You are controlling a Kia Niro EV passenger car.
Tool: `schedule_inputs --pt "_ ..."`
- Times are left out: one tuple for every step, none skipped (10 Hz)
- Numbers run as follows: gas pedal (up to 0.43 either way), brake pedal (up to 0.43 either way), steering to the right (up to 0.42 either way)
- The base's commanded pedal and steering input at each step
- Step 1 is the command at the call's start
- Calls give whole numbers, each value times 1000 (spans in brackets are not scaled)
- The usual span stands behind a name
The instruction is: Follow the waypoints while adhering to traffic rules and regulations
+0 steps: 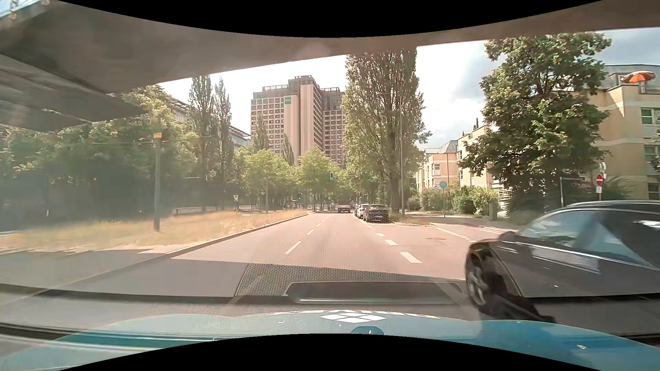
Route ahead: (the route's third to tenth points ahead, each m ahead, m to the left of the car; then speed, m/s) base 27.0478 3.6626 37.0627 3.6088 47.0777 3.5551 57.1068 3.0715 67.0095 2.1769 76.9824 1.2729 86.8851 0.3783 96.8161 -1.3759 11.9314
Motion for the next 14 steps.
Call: schedule_inputs --pt "177 0 -7" --pt "177 0 -7" --pt "177 0 -7" --pt "177 0 -7" --pt "169 0 -6" --pt "169 0 -6" --pt "169 0 -5" --pt "169 0 -4" --pt "157 0 -4" --pt "157 0 -3" --pt "157 0 -4" --pt "157 0 -4" --pt "157 0 -4" --pt "157 0 -4"
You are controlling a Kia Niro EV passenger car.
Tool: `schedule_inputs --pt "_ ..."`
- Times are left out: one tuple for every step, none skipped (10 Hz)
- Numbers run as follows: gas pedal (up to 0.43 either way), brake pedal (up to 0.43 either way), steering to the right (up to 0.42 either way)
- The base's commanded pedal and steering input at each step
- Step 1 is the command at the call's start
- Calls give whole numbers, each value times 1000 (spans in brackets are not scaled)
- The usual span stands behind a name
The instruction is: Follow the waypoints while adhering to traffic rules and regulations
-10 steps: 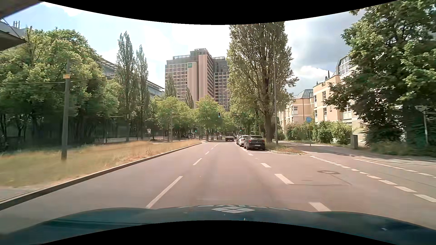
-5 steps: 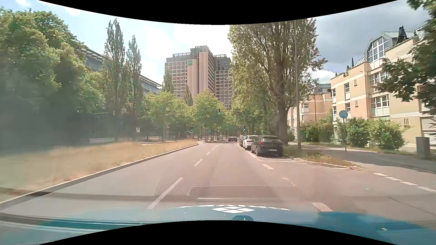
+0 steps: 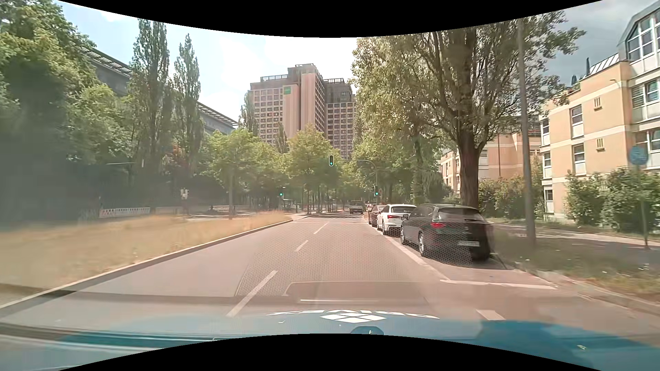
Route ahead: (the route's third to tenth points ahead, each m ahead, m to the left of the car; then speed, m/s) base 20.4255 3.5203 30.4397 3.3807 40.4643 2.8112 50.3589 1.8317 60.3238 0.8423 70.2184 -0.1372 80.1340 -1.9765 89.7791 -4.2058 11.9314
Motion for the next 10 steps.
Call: schedule_inputs --pt "157 0 -4" --pt "157 0 -4" --pt "157 0 -3" --pt "157 0 -3" --pt "157 0 -2" --pt "157 0 -2" --pt "157 0 -1" --pt "157 0 -1" --pt "157 0 0" --pt "157 0 3"
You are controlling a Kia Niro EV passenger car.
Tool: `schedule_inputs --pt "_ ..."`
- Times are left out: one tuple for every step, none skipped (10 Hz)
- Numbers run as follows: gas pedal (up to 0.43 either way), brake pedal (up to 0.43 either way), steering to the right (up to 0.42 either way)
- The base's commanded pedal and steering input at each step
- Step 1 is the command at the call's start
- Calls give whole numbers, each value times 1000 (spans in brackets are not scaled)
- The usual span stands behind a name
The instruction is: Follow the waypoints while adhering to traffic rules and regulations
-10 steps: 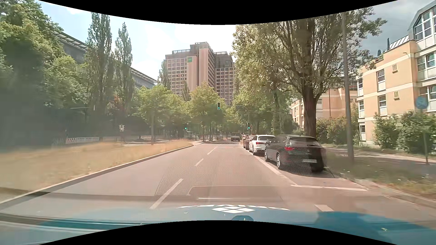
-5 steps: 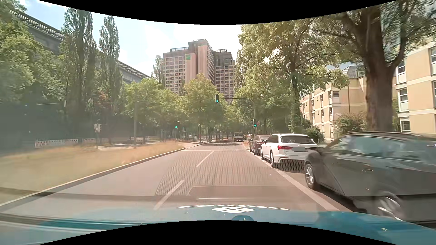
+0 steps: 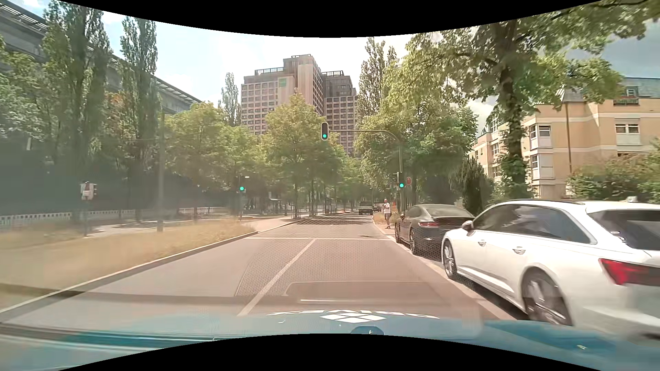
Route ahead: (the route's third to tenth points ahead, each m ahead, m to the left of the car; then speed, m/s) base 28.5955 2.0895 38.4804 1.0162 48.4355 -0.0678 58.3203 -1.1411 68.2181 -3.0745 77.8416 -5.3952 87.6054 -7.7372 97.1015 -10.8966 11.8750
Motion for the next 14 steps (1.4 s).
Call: schedule_inputs --pt "157 0 5" --pt "157 0 6" --pt "157 0 7" --pt "157 0 7" --pt "157 0 7" --pt "157 0 7" --pt "157 0 7" --pt "157 0 7" --pt "157 0 7" --pt "157 0 8" --pt "157 0 8" --pt "157 0 9" --pt "157 0 10" --pt "157 0 11"
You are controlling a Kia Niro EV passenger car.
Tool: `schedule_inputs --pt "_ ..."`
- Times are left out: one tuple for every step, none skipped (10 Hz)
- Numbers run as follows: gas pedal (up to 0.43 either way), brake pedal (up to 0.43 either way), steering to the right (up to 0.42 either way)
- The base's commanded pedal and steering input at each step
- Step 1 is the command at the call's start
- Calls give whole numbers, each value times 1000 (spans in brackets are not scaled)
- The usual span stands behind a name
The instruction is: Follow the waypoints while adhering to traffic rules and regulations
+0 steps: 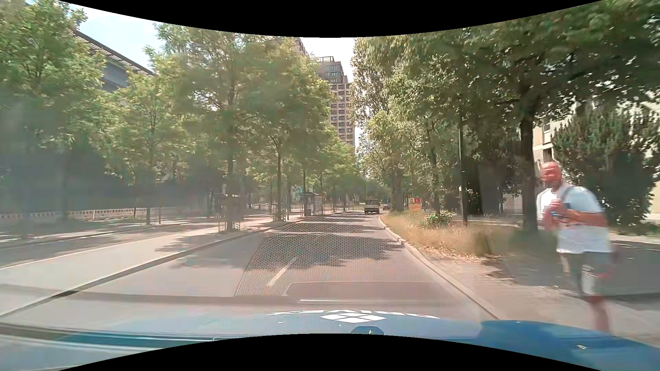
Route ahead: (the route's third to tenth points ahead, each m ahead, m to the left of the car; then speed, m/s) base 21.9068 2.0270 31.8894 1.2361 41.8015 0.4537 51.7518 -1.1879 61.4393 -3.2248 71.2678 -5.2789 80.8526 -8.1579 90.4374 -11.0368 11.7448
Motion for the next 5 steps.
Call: schedule_inputs --pt "157 0 11" --pt "157 0 12" --pt "157 0 14" --pt "157 0 14" --pt "157 0 14"
